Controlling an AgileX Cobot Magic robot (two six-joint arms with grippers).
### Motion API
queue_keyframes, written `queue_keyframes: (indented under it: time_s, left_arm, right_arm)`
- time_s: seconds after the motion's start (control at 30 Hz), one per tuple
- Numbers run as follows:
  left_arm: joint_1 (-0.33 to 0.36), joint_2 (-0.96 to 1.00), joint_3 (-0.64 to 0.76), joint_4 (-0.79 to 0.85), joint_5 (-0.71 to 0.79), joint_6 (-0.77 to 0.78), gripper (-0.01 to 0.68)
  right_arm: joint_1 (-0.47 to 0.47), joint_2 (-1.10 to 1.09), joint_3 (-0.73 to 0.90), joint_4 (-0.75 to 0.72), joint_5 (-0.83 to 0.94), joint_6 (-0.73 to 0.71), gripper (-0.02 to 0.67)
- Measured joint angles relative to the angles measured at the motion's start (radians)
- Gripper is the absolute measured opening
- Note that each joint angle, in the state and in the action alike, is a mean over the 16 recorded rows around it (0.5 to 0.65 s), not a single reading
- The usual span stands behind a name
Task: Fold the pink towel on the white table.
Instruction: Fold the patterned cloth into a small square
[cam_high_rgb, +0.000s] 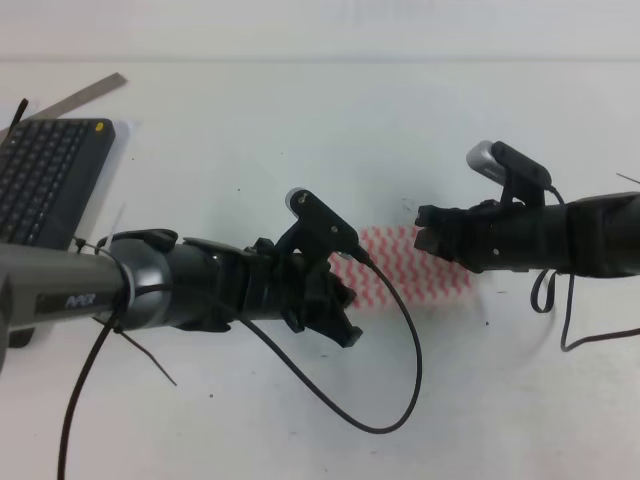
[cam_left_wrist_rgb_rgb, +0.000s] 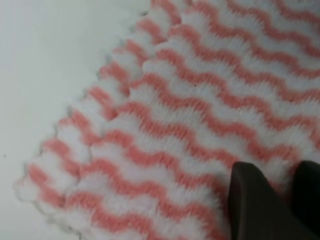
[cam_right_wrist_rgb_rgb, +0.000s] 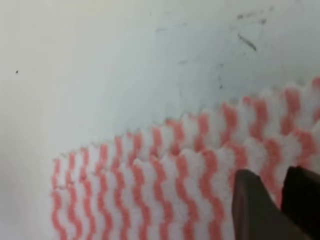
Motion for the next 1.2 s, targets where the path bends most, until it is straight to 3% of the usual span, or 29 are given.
queue_keyframes:
  time_s: [0.67,1.2]
  left_arm:
    - [0.002,-0.084,-0.017,-0.016,-0.013,0.118,0.017]
    - [0.01,-0.077,-0.018,-0.027,-0.041,0.142,0.017]
  right_arm:
    - [-0.009,0.0,-0.044,0.034,-0.007,-0.026,0.014]
    - [-0.079,-0.006,-0.072,-0.125,0.032,-0.025,0.018]
